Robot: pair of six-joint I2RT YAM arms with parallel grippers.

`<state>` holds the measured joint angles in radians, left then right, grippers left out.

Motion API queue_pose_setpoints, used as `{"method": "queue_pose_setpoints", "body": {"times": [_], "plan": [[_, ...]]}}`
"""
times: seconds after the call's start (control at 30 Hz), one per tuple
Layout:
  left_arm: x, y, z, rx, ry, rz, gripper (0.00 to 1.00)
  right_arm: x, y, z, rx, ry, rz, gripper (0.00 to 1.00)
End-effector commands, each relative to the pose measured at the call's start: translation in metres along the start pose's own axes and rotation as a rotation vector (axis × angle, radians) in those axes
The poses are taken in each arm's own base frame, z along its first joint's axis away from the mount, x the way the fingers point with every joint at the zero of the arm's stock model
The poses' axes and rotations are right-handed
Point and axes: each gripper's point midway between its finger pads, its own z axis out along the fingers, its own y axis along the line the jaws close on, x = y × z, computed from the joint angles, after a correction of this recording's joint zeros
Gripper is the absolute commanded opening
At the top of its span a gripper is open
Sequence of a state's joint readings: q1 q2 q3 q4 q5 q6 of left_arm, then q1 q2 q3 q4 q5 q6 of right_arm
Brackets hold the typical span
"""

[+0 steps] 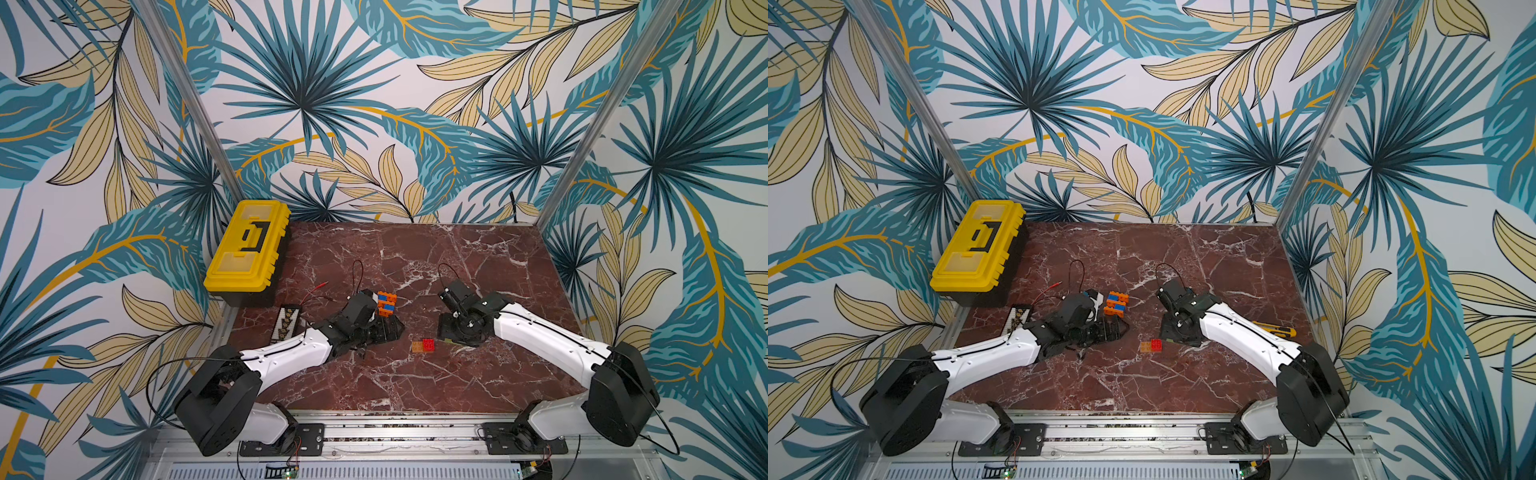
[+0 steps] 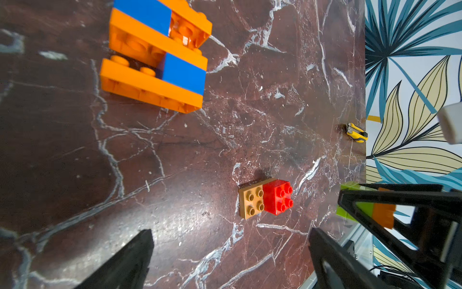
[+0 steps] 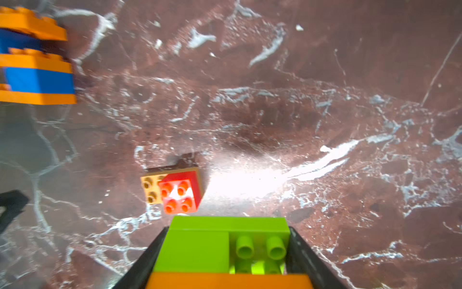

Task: Assemble the number 5 with lego
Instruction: Pick up the lego brick from the center of the board.

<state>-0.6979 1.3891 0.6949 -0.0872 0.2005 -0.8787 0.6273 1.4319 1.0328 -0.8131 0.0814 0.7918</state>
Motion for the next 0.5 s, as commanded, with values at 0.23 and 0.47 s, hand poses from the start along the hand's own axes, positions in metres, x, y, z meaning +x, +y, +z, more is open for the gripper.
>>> {"method": "queue_pose_setpoints", "body": {"times": [0.23, 0.47], "plan": [[-0.015, -0.002, -0.020, -0.007, -0.099, 0.007, 1.00, 0.005, 0.026, 0.003, 0.026, 0.045, -0.093, 0.62], [-0.017, 0.007, -0.028, -0.014, -0.136, -0.015, 1.00, 0.008, 0.043, 0.009, 0.053, 0.058, -0.151, 0.62]]}}
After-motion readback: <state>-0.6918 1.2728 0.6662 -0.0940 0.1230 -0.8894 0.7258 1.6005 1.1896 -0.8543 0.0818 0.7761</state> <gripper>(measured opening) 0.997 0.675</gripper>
